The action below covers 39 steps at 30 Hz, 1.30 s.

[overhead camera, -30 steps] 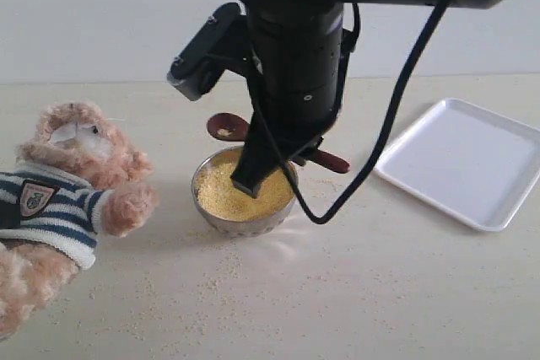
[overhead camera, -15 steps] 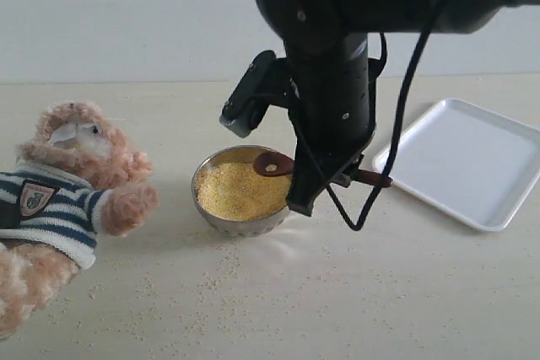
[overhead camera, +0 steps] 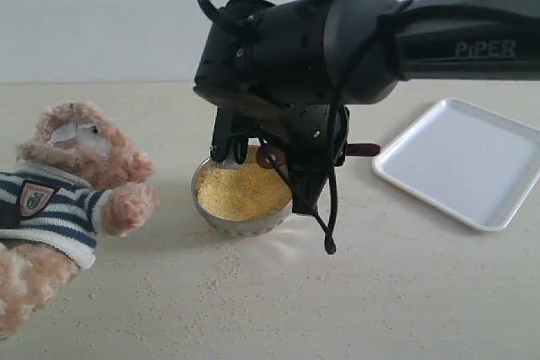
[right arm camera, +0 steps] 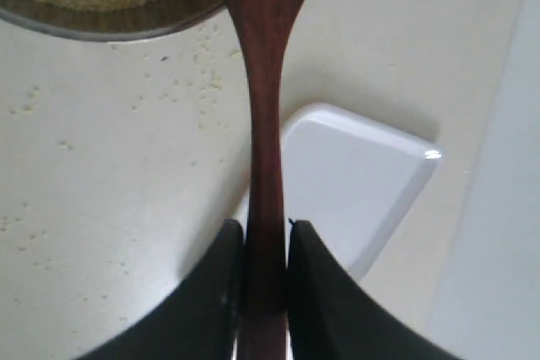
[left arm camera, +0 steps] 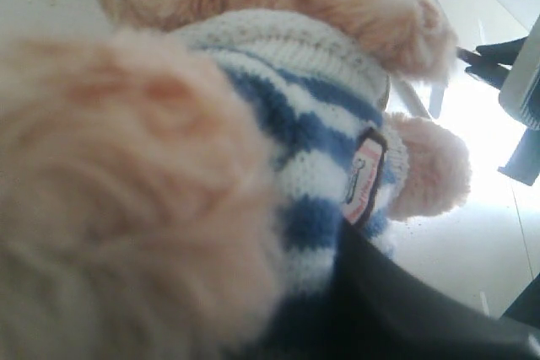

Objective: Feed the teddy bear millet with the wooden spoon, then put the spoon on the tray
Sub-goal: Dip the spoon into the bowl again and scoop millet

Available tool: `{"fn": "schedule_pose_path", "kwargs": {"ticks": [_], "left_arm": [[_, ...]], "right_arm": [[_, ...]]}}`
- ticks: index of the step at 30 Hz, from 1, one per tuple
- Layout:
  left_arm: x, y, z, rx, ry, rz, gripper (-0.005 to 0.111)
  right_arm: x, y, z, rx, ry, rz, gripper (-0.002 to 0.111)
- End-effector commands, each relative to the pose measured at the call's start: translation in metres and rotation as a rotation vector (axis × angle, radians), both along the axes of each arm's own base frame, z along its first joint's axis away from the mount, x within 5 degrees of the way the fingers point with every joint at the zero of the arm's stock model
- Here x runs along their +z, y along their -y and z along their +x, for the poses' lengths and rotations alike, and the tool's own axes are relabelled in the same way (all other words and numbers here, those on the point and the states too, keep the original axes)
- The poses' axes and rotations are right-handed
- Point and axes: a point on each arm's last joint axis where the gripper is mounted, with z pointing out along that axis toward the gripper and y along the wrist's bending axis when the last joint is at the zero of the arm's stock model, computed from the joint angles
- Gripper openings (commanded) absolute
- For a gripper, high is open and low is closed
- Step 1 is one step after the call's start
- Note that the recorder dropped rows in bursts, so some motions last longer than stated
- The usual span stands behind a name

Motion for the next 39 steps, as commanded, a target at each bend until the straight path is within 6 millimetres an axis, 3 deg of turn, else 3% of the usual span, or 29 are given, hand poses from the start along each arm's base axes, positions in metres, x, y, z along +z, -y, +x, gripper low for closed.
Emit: {"fn": "schedule_pose_path", "kwargs": {"ticks": [1,9,16,23,39], "left_arm": [[0.003,0.000,0.002,0.011,0.014,-0.024,0.005],[0.003,0.000,0.002,0.011,0.014,-0.024,0.005],[0.003,0.000,0.002,0.011,0.014,-0.024,0.005],[0.003,0.000,0.002,0.011,0.014,-0.024,0.005],[0.003,0.000,0.002,0.011,0.014,-0.024,0.005]], "right_arm": [[-0.002,-0.011,-0.001,0.065,0.086,-0.072,0.000],[-0.027,-0.032,-0.006,0.167,0.159,-0.191,0.000],[-0.032,-0.041,-0.010,0.220,0.233,-0.240,0.000],[-0.051,-0.030,-0.019,0.227,0.221,-0.297,0.000],[-0.056,-0.037,-0.039,0.195,0.136,-0.230,0.000]]}}
